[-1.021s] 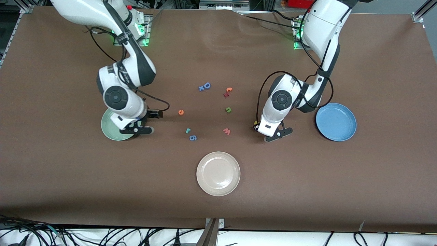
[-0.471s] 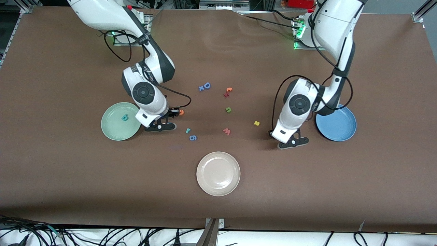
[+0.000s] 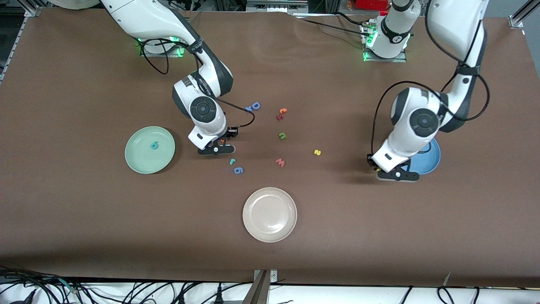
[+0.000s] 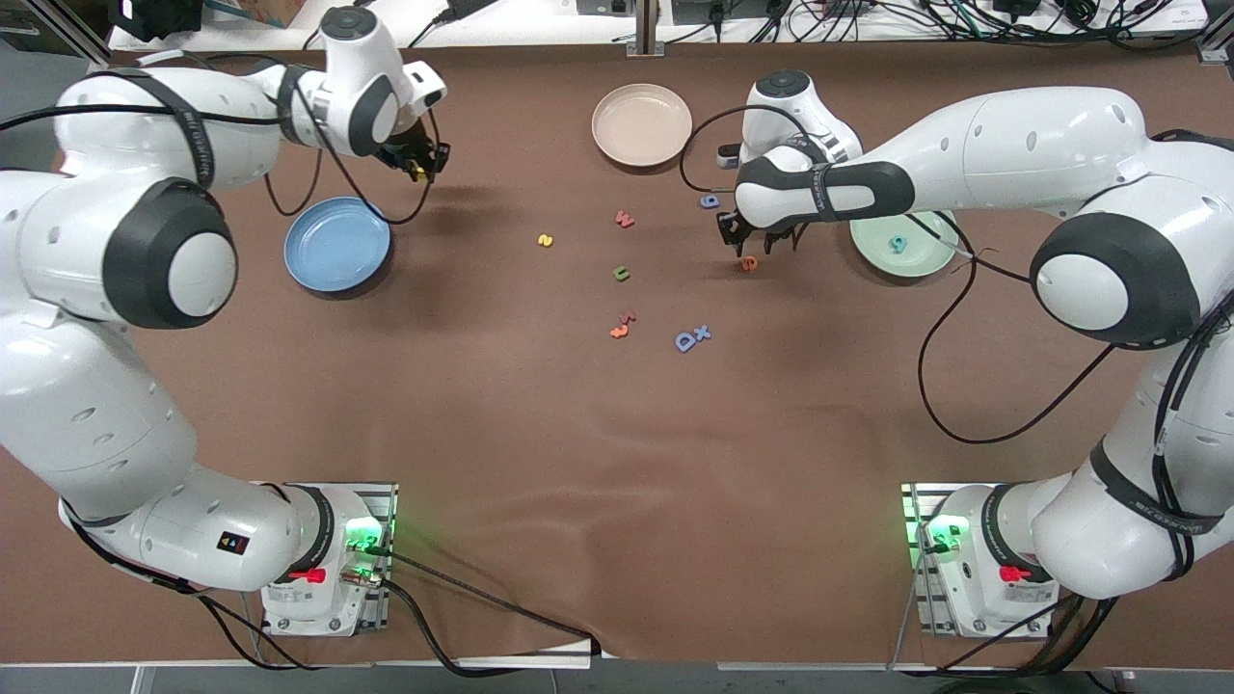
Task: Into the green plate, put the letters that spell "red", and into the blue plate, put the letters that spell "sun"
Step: 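Release the q on the green plate while the left gripper lifts the u, then grasp the orange e with the right gripper while the left gripper lowers the u, then place the e on the green plate while the left gripper reaches the yellow z, then grasp the yellow z with the left gripper while the right gripper reaches the teal l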
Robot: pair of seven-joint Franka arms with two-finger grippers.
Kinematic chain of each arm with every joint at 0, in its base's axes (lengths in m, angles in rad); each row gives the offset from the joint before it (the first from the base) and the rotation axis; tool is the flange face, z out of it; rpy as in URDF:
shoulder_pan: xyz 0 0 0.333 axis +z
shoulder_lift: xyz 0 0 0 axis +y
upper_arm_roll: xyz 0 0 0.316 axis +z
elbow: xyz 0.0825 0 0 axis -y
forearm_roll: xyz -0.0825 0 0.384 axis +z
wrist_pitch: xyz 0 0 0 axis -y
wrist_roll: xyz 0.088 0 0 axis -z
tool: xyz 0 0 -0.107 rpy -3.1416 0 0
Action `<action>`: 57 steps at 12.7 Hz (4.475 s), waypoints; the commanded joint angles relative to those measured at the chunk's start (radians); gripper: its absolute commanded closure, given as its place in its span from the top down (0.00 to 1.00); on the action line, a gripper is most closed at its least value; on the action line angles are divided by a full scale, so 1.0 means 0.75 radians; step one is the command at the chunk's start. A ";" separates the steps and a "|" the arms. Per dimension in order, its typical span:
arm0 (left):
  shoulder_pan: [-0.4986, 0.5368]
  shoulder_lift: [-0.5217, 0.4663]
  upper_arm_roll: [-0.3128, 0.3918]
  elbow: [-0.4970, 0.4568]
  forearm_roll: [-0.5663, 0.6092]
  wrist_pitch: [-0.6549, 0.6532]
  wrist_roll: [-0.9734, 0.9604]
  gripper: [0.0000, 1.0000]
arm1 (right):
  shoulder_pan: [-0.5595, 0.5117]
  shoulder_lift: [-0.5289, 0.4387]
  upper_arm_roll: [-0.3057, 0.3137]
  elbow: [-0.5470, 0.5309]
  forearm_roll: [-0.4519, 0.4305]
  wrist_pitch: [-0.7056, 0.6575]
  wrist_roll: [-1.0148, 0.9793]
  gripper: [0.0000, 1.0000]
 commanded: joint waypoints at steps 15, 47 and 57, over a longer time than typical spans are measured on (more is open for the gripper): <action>0.381 -0.127 -0.041 -0.366 0.013 -0.009 0.663 0.25 | 0.003 0.038 -0.010 -0.105 0.010 0.212 0.102 0.14; -0.174 0.151 -0.251 0.070 -0.028 -0.013 -0.425 0.76 | -0.073 -0.126 -0.345 -0.030 0.182 -0.163 -0.684 0.77; -0.245 0.290 -0.251 0.076 -0.032 0.204 -0.458 0.76 | 0.079 0.121 -0.216 0.267 0.186 -0.013 0.271 0.58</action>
